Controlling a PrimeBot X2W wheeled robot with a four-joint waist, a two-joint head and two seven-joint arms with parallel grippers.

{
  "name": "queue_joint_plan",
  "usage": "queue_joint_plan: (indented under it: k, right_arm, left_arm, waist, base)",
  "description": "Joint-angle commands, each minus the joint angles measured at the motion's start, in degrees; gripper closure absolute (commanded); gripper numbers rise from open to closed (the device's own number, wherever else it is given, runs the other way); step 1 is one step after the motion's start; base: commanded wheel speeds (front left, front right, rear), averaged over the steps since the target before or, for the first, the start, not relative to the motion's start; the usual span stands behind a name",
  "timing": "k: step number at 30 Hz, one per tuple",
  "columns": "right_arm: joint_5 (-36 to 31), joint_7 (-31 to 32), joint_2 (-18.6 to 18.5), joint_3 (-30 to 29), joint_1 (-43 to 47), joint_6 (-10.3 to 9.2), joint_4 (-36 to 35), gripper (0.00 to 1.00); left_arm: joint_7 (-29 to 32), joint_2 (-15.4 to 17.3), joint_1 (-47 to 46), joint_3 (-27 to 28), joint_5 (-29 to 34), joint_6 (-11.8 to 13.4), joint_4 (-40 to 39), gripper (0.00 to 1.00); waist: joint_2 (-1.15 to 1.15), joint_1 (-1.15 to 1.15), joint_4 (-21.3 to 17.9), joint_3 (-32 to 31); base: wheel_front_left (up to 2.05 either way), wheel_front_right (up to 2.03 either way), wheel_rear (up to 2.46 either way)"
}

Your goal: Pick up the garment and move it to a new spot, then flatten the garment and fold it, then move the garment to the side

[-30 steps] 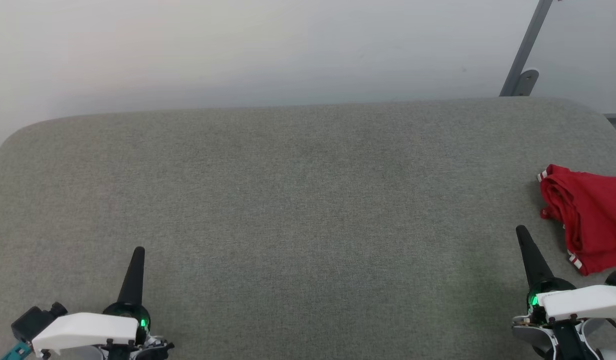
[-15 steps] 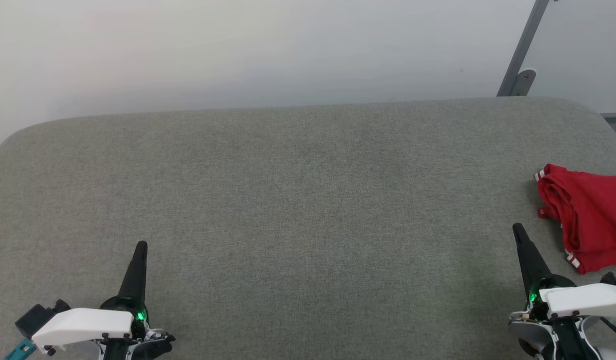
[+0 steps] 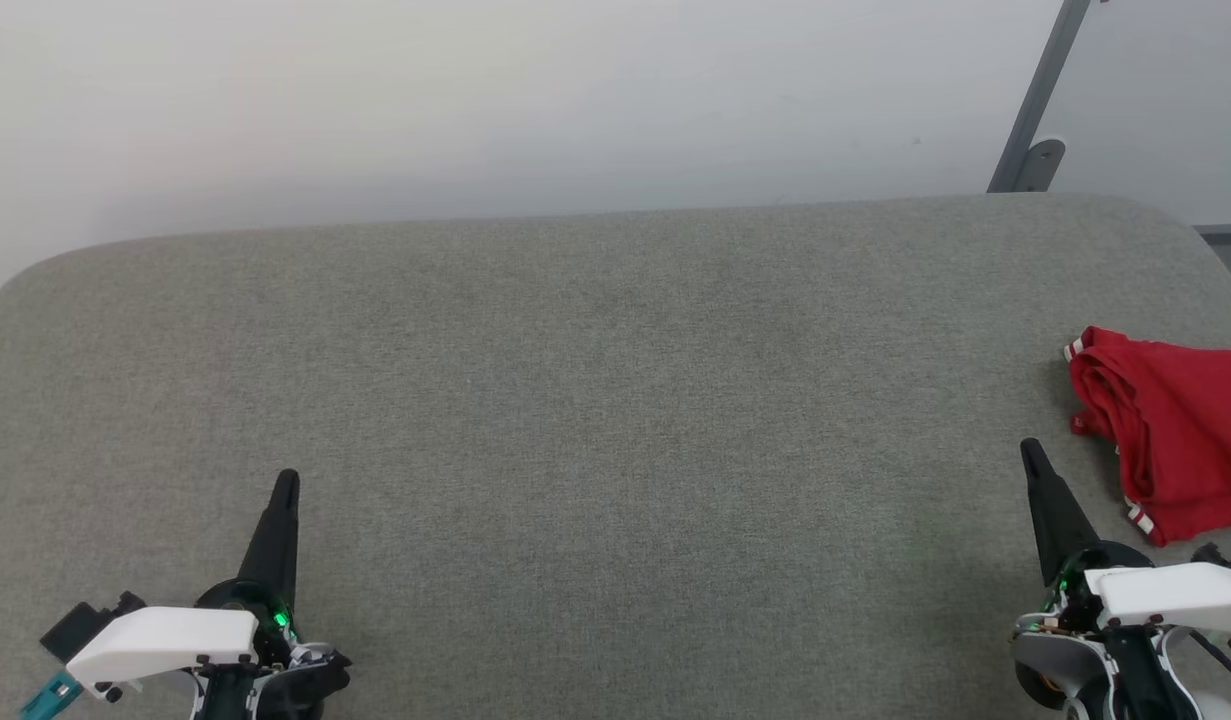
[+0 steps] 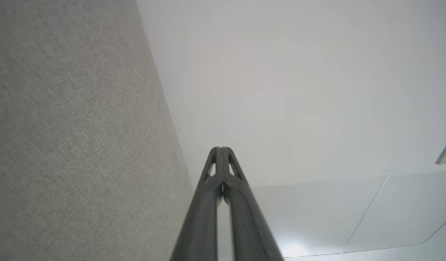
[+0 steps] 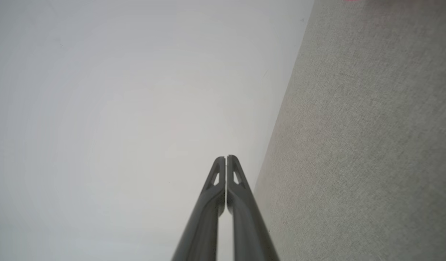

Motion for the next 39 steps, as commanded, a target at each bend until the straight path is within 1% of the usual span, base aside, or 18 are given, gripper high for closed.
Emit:
queue_joint_plan:
  k: [1,15,39]
  right_arm:
    - [1.0,0.4,0.3,-0.2,-0.7,0.01,0.1,1.00]
    - [5.5,1.0,0.8,-0.2,-1.2,-0.01,0.8,1.00]
    - [5.3,0.9,0.7,-0.1,-1.1,0.00,0.7,1.00]
  left_arm:
    - [0.5,0.1,-1.1,0.3,-0.8,0.0,0.1,1.00]
    - [1.9,-0.6,-2.1,0.7,-5.3,0.0,0.7,1.00]
    - [2.0,-0.8,-2.0,1.0,-4.8,0.0,0.6,1.00]
  waist:
    - [0.00,0.00,0.0,0.0]
    - [0.00,0.00,-0.3,-0.1]
    - [0.00,0.00,-0.3,-0.1]
  base:
    - [0.00,0.00,0.00]
    - [0.00,0.00,0.00]
    - [0.00,0.00,0.00]
